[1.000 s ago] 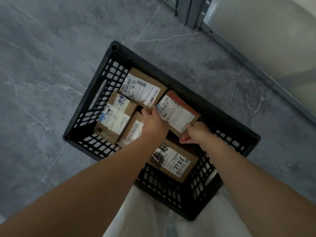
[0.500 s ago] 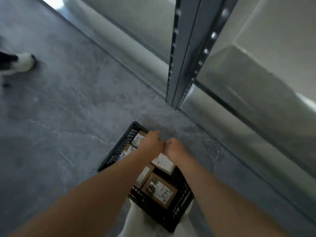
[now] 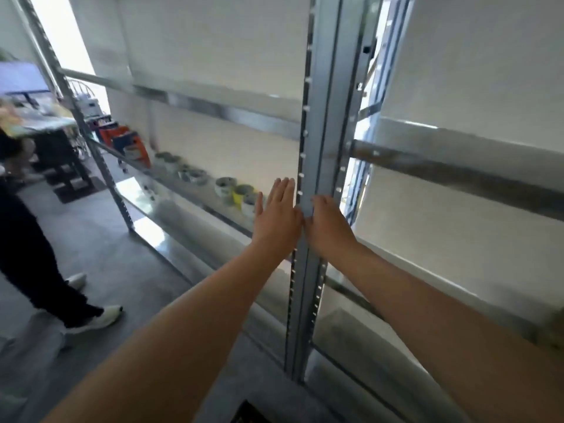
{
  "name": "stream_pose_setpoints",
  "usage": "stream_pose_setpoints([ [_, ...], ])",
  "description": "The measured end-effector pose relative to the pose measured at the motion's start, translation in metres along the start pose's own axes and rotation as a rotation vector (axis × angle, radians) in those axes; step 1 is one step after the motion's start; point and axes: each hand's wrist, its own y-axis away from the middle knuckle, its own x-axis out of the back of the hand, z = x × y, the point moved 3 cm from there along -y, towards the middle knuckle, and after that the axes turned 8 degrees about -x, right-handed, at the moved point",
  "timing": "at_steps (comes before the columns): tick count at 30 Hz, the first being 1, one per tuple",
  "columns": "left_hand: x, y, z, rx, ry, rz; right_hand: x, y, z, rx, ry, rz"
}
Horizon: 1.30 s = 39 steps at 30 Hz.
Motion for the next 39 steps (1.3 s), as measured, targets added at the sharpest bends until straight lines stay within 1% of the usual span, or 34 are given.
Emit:
stream_pose_setpoints([
  [2,0.045,-0.024,0.016,-0.049,-0.013,0.105,0.054,-0.006,-0.041,0.057,0.009,0.160],
  [6,0.114,-0.053,0.037,-0.196,0.025,0.237,0.130,-0.008,-0.093,0.123,0.084,0.422],
  [9,0.154,-0.069,0.039,-0.267,0.039,0.309,0.166,0.000,-0.111,0.142,0.162,0.622],
  [11,0.172,-0.076,0.036,-0.288,0.038,0.335,0.178,0.007,-0.118,0.127,0.218,0.688],
  [14,0.181,-0.077,0.035,-0.376,0.052,0.330,0.183,0.017,-0.124,0.041,0.274,0.686],
  [17,0.176,-0.074,0.039,-0.498,0.051,0.337,0.178,0.030,-0.125,-0.011,0.335,0.699],
  [19,0.170,-0.068,0.052,-0.547,0.074,0.329,0.176,0.041,-0.123,-0.059,0.378,0.715],
  [22,0.160,-0.052,0.075,-0.603,0.142,0.256,0.175,0.061,-0.113,-0.144,0.514,0.666],
  [24,0.158,-0.044,0.090,-0.671,0.181,0.243,0.181,0.076,-0.106,-0.219,0.609,0.656],
  [26,0.160,-0.040,0.102,-0.745,0.236,0.273,0.193,0.091,-0.100,-0.292,0.642,0.710],
  [29,0.160,-0.035,0.121,-0.801,0.314,0.335,0.213,0.121,-0.096,-0.379,0.663,0.786],
  [33,0.162,-0.013,0.178,-0.903,0.443,0.252,0.242,0.173,-0.079,-0.473,0.772,0.850],
  [34,0.165,-0.002,0.196,-0.934,0.457,0.267,0.251,0.189,-0.074,-0.496,0.783,0.859],
  [36,0.174,0.031,0.236,-1.003,0.465,0.307,0.269,0.223,-0.063,-0.563,0.788,0.875],
  [39,0.187,0.094,0.294,-1.106,0.501,0.240,0.296,0.287,-0.044,-0.690,0.799,0.899],
])
